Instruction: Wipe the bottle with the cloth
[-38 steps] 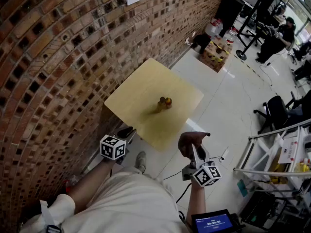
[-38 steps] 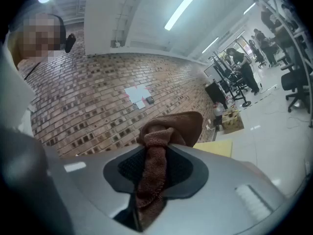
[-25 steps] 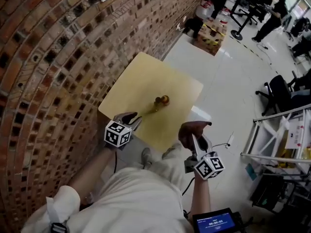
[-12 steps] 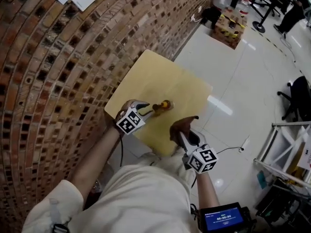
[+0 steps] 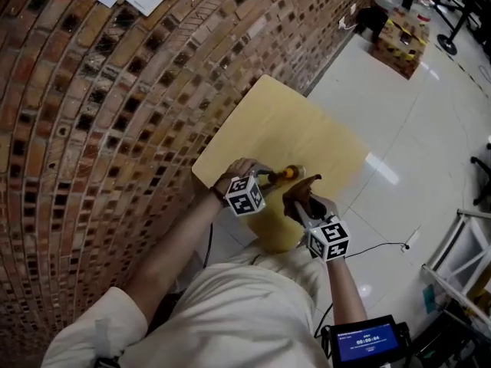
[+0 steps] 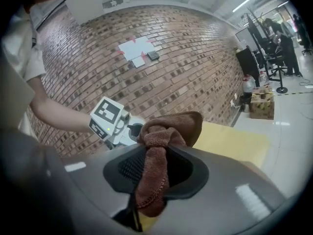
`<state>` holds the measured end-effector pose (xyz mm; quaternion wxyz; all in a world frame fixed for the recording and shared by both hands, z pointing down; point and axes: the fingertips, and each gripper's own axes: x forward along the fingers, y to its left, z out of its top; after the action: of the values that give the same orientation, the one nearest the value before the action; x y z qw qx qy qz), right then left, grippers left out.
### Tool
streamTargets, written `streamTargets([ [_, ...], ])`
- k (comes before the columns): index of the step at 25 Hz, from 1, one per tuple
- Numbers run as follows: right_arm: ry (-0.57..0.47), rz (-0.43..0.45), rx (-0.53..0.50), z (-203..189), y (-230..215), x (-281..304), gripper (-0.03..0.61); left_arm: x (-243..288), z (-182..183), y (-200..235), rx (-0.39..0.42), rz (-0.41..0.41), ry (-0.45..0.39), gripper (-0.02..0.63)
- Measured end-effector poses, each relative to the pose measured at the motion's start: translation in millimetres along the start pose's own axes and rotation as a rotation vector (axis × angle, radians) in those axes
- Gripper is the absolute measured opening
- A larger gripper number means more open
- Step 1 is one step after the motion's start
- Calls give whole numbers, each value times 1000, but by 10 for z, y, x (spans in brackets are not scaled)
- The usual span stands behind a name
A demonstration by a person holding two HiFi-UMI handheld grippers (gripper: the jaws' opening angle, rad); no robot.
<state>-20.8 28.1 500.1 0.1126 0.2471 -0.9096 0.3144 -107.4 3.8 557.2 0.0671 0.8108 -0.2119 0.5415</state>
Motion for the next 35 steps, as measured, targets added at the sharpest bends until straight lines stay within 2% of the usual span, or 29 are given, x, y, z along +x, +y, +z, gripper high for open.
streamTargets([
  [5, 77, -61, -72, -315, 57, 410, 97, 19, -164, -16, 83, -40, -7, 167],
  [10, 74, -162, -31, -470, -16, 514, 97, 57, -157, 5, 196, -68, -48, 169],
  [16, 70, -225, -23, -535, -28, 515, 98, 99, -120, -48, 243, -58, -49, 172],
  [19, 50, -222, 6, -542, -42, 581, 98, 103, -107, -31, 237, -47, -52, 172],
  [24, -14, -214, 59, -480, -84, 731, 98, 124, -75, -57, 135, -54, -44, 163],
  [27, -47, -212, 94, -468, -75, 843, 98, 132, -98, -103, 128, -57, -27, 161],
  [35, -6, -417, 226, -1007, -456, 1100, 97, 138, -86, -10, 16, -63, -43, 158],
])
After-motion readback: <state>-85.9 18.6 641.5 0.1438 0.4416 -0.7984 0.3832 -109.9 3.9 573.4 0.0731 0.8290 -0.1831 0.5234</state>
